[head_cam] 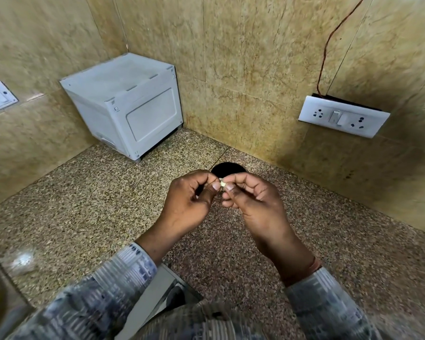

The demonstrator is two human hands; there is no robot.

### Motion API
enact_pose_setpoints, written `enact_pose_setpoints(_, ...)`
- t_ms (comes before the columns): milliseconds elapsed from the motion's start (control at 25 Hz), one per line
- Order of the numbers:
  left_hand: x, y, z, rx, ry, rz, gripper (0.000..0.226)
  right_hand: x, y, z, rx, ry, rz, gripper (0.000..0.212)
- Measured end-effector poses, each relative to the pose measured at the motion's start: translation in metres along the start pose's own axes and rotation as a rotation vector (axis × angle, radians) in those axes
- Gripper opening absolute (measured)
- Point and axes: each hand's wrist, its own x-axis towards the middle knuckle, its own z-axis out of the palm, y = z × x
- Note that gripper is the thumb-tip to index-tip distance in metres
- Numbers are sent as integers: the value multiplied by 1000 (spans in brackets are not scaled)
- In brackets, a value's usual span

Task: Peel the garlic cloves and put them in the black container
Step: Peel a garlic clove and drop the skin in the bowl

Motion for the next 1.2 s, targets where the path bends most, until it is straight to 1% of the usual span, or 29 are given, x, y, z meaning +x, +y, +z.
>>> enact_pose_setpoints(40, 1, -1, -1, 78, -6, 30, 20, 0, -1, -1, -26, 3, -19, 13)
enact_pose_setpoints(80, 2, -2, -3, 51, -42, 14, 21, 1, 0, -3, -49, 1, -29, 12)
enact_pose_setpoints(120, 2, -1, -2, -100, -94, -70, 23, 1, 0, -5, -79, -6, -42, 12)
enact_pose_setpoints(200, 3, 7, -1, -598, -165, -352, 26, 2, 1, -8, -166, -35, -106, 13)
enact_pose_setpoints(240, 3, 12, 0, -806, -199, -489, 23, 2, 1, -9, -197, -56, -149, 13)
enact_pose_setpoints(280, 2, 16, 1, -933, -228, -588, 20, 2, 2, -10, -204, -75, -181, 14)
enact_pose_setpoints(320, 1, 17, 2, -1006, -259, -641, 19, 1, 1, -11, -193, -90, -196, 14)
enact_pose_setpoints(400, -1, 18, 2, -1078, -309, -652, 21, -2, 1, -11, -161, -109, -209, 14)
enact_pose_setpoints(520, -3, 18, 0, -1061, -340, -628, 22, -8, 2, -10, -121, -102, -215, 15)
enact_pose_setpoints(600, -4, 16, 0, -1009, -304, -599, 18, -8, 2, -10, -123, -73, -212, 18)
enact_pose_setpoints(680, -6, 12, 3, -904, -255, -519, 19, -6, 4, -9, -188, -18, -201, 18)
enact_pose_setpoints(800, -10, 9, 8, -718, -177, -384, 31, -8, 8, -7, -330, 61, -177, 17)
enact_pose_setpoints(880, -12, 7, 11, -620, -135, -336, 38, -8, 12, -5, -414, 77, -171, 19)
enact_pose_setpoints(960, -14, 5, 13, -586, -98, -320, 42, -8, 12, -5, -446, 57, -187, 21)
enact_pose_setpoints(1080, -14, 4, 12, -544, -84, -300, 41, -7, 8, -6, -424, 32, -181, 21)
enact_pose_setpoints(1200, -10, 2, 9, -515, -75, -267, 33, -4, 4, -5, -348, 28, -151, 17)
